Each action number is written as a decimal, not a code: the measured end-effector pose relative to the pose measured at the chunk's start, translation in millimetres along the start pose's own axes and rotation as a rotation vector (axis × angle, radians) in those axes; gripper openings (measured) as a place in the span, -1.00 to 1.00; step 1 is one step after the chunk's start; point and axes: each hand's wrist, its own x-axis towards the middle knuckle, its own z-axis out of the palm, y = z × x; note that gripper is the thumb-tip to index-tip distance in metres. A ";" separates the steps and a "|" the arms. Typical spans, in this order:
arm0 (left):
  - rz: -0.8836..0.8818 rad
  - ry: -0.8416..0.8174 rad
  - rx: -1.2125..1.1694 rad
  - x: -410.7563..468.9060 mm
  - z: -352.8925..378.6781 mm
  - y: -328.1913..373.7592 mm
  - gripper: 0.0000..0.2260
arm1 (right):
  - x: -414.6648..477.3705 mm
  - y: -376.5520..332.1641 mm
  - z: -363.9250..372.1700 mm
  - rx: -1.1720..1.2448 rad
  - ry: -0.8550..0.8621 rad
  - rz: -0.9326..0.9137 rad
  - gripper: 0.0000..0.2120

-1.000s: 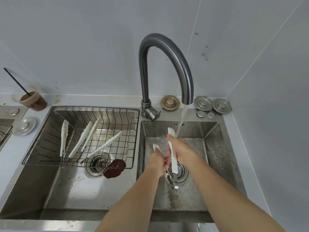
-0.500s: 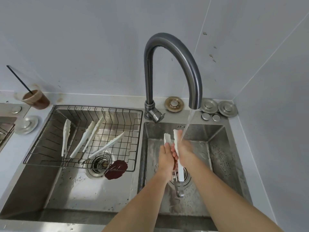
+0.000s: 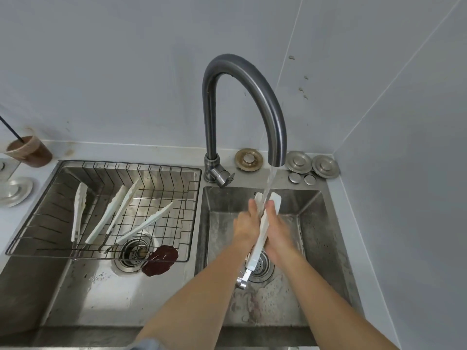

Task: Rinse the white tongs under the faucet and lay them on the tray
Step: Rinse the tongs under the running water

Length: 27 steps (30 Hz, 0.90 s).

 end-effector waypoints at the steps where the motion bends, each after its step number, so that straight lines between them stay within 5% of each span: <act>1: 0.011 -0.004 -0.007 -0.5 -1.8 -0.6 -0.40 | -0.4 -0.2 6.5 0.000 0.034 0.007 -0.56; 7: 0.058 -0.054 -0.227 -25.6 -18.7 -11.4 -0.56 | 3.7 11.4 44.2 -0.125 0.034 -0.019 -0.42; 11: 0.066 -0.129 -0.284 -44.5 -25.4 -24.3 -0.63 | 6.5 9.5 42.7 -0.126 0.120 -0.041 -0.65; 17: -0.037 -0.315 -0.385 -63.1 -26.9 -33.6 -0.72 | 13.6 -0.1 30.8 -0.087 0.089 0.074 -0.70; 20: 0.028 -0.178 -0.157 -57.3 -20.9 -30.6 -0.70 | 10.2 8.3 15.1 0.032 -0.027 0.069 -0.80; 24: 0.166 0.040 0.438 -40.8 -17.9 -25.1 -0.58 | 7.8 15.5 4.1 0.187 -0.038 0.072 -0.87; 27: 0.238 0.040 0.529 -32.7 -20.6 -19.6 -0.54 | 8.7 12.5 6.5 0.253 0.049 0.067 -0.87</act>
